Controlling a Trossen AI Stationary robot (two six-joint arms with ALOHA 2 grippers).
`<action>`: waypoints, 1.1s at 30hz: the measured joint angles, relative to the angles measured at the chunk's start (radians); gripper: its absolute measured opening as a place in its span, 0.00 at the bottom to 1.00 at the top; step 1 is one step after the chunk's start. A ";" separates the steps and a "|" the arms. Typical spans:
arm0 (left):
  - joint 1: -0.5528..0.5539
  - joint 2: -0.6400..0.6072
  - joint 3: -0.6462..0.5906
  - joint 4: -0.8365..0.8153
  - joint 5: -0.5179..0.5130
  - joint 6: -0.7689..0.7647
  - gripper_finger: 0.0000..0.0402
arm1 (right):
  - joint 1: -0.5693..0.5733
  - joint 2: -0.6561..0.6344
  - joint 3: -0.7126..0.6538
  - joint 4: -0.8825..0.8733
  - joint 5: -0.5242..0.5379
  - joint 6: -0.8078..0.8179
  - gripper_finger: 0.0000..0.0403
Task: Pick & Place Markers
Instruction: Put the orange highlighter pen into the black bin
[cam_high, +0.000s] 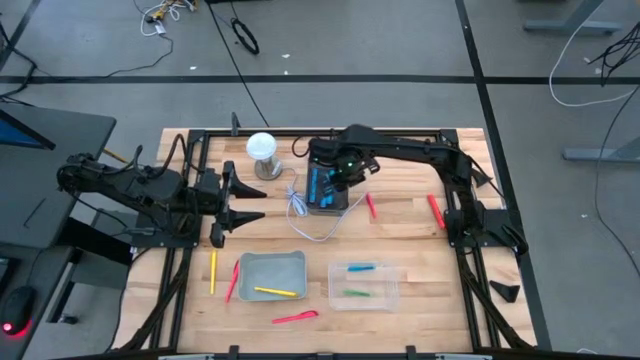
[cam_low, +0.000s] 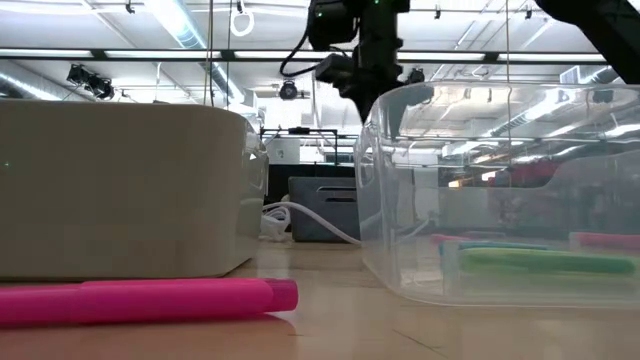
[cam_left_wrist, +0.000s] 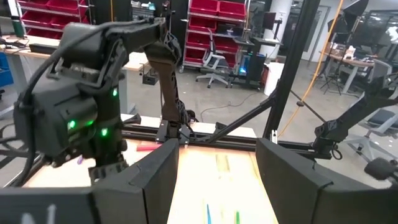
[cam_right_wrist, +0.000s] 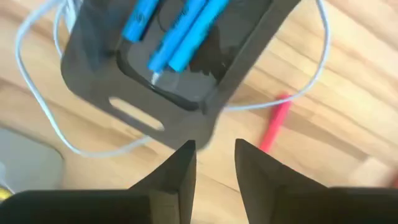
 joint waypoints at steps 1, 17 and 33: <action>0.000 0.001 0.000 0.000 0.000 -0.001 0.55 | 0.000 -0.005 0.001 -0.013 0.001 -0.011 0.29; 0.000 0.002 0.000 -0.006 -0.011 -0.028 0.55 | 0.000 -0.118 0.002 -0.089 0.116 -0.076 0.42; 0.000 0.002 0.000 -0.005 -0.019 -0.034 0.55 | 0.001 -0.119 0.002 -0.090 0.083 -0.081 0.43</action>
